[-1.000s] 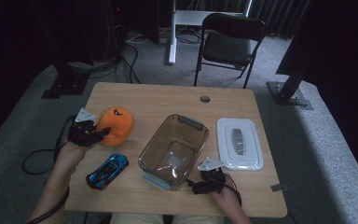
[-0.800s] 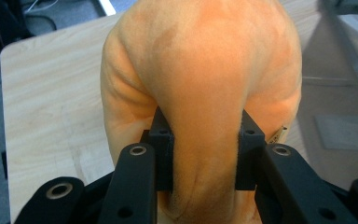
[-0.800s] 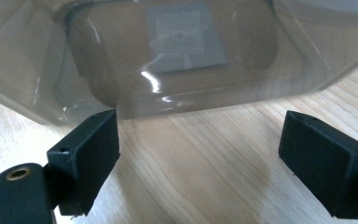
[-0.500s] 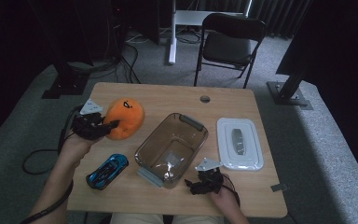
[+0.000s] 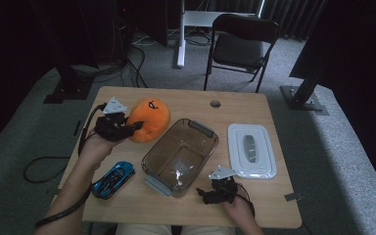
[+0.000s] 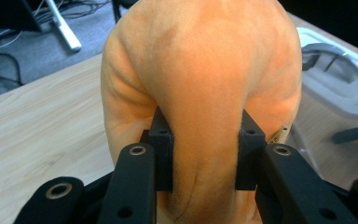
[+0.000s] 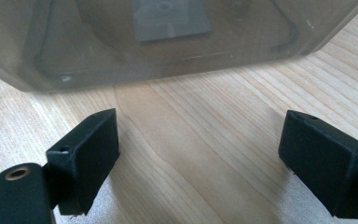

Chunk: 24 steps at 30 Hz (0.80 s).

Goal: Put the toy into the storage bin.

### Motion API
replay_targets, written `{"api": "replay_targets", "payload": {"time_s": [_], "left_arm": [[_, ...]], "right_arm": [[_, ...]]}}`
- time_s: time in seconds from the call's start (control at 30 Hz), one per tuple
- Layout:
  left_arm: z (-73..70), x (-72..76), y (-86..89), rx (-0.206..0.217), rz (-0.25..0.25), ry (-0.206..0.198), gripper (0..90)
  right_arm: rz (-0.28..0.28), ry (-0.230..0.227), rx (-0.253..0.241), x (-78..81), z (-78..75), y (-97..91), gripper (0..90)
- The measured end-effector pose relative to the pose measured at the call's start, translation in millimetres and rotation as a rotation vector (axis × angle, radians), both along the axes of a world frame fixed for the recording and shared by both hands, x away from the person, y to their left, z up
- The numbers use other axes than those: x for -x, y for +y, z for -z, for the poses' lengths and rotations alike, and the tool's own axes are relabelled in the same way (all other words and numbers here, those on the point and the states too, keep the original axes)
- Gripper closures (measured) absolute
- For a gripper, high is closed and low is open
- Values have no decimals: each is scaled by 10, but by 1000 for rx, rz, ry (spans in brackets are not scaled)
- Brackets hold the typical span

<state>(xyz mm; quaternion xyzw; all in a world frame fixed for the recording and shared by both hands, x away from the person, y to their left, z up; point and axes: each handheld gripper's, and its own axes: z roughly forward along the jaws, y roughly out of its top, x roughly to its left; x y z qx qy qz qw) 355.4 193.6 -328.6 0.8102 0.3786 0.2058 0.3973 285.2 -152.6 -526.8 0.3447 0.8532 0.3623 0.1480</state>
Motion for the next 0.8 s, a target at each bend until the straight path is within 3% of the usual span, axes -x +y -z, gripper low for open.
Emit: {"api": "replay_targets", "payload": {"time_s": [0.23,0.5,0.6,0.8], "left_arm": [[-32,-13,-330,2,65,-6,689],[23,-52,-624,6,132,23,689],[73,-57,-742,-10,159,38,689],[190,-131,-884,-21,155,68,688]], "right_arm": [[1,1,0,0,0,-2,118],[1,1,0,1,0,-2,118],[1,1,0,1,0,-2,118],[1,1,0,1,0,-3,118]]}}
